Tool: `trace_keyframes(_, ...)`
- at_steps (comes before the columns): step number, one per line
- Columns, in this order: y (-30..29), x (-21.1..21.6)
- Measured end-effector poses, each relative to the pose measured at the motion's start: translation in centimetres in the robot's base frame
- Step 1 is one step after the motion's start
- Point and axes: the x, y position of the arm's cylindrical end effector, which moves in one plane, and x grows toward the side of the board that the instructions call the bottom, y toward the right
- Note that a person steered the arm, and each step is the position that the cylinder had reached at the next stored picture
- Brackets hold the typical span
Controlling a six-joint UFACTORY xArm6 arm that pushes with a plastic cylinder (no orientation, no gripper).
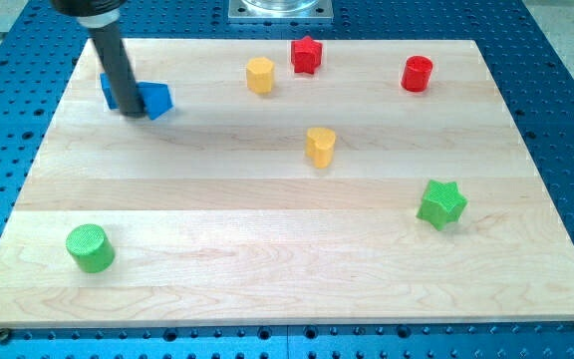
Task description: Place the blue triangle vertically above the red circle
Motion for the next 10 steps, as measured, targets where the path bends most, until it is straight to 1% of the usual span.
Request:
trace_keyframes(3,16.6,-1.5)
trace_keyframes(5,27.1,-4.3)
trace_keyframes(6,30.6,-7.1)
trace_keyframes(7,30.1,-9.4)
trace_keyframes(8,30.8,-11.1)
trace_keyframes(9,30.5,-11.2)
trace_keyframes(10,28.6,-14.1)
